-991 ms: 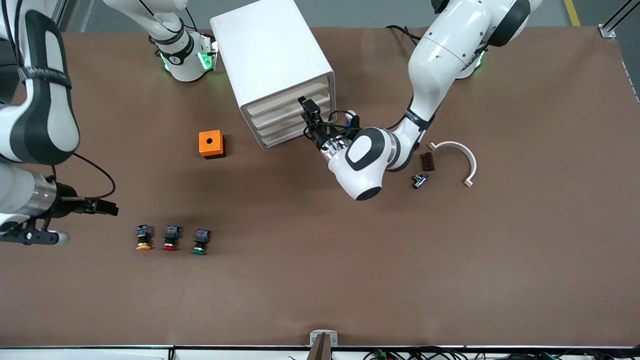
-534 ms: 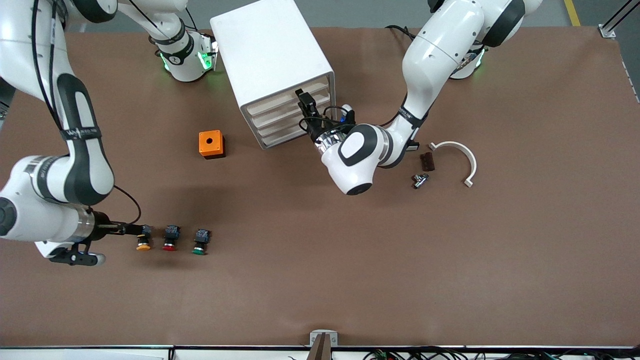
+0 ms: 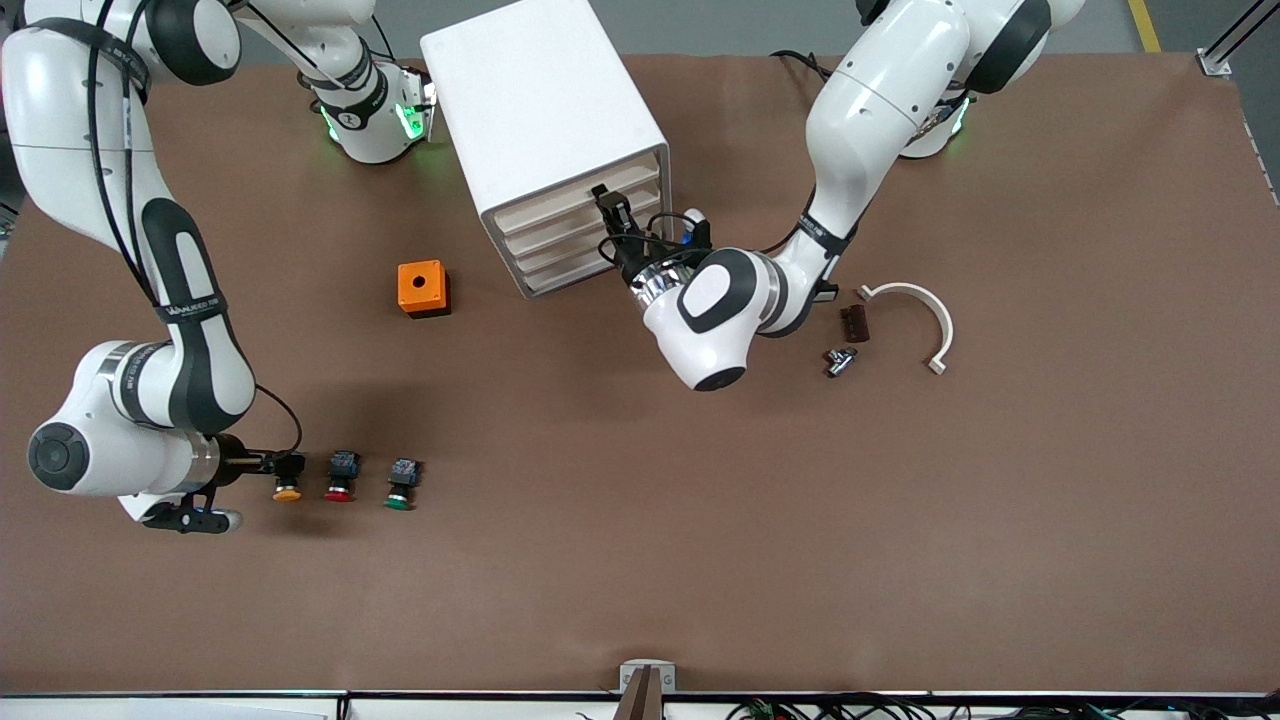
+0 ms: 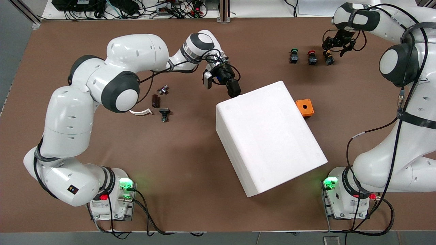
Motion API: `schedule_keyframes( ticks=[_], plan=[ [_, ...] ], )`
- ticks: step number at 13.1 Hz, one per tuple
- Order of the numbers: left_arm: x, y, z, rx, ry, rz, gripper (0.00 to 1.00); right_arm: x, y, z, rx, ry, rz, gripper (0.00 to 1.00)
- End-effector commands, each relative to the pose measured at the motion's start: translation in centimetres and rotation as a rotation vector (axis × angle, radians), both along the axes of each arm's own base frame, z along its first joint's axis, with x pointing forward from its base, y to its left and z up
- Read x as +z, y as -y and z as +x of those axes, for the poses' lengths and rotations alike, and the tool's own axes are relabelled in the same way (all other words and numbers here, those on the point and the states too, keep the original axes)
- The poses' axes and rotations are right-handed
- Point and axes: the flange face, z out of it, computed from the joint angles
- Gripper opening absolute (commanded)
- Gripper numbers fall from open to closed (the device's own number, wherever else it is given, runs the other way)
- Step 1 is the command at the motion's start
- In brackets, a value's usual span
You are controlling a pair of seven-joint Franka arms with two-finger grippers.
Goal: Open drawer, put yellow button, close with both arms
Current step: 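Pull the drawer open with the left gripper while the right gripper reaches the buttons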
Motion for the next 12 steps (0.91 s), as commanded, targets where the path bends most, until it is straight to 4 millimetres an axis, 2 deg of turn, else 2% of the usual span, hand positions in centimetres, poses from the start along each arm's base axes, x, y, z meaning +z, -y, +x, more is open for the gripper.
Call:
schedule_keyframes(
  ticks=[1, 2, 3, 5, 6, 7, 8, 9, 11, 12],
  plan=[
    [0.7, -5.2, 5.1, 0.069, 0.029, 0.017, 0.0, -1.4, 0.4, -0.3, -0.002, -0.005, 0.032, 1.0],
    [1.1, -7.7, 7.7, 0.124, 0.037, 0.002, 0.0, -1.8, 0.5, -0.5, -0.004, -0.009, 0.034, 1.0],
    [1.5, -9.3, 9.4, 0.16, 0.05, -0.019, 0.0, -1.9, 0.5, -0.6, -0.004, -0.014, 0.035, 0.98],
    [1.4, -10.2, 10.4, 0.175, 0.086, -0.055, 0.02, -2.0, 0.1, -0.6, 0.001, -0.018, 0.037, 0.85],
    [0.8, -10.3, 10.6, 0.178, 0.109, -0.082, 0.07, -2.0, -0.1, -0.7, 0.004, -0.02, 0.038, 0.73],
    [0.6, -10.2, 10.7, 0.186, 0.125, -0.087, 0.18, -2.1, -0.1, -0.7, 0.004, -0.021, 0.038, 0.64],
    [0.5, -10.3, 10.7, 0.188, 0.126, -0.086, 0.41, -2.0, -0.1, -0.7, 0.004, -0.02, 0.038, 0.54],
    [0.6, -10.3, 10.7, 0.186, 0.131, -0.091, 0.96, -2.0, -0.1, -0.7, 0.004, -0.02, 0.038, 0.45],
    [1.2, -10.8, 11.2, 0.172, 0.193, -0.153, 0.99, -2.0, 0.1, -0.7, 0.004, -0.018, 0.036, 0.32],
    [1.8, -11.8, 12.0, 0.176, 0.237, -0.178, 0.99, -2.0, -0.1, -0.7, 0.007, -0.021, 0.037, 0.24]
  ],
)
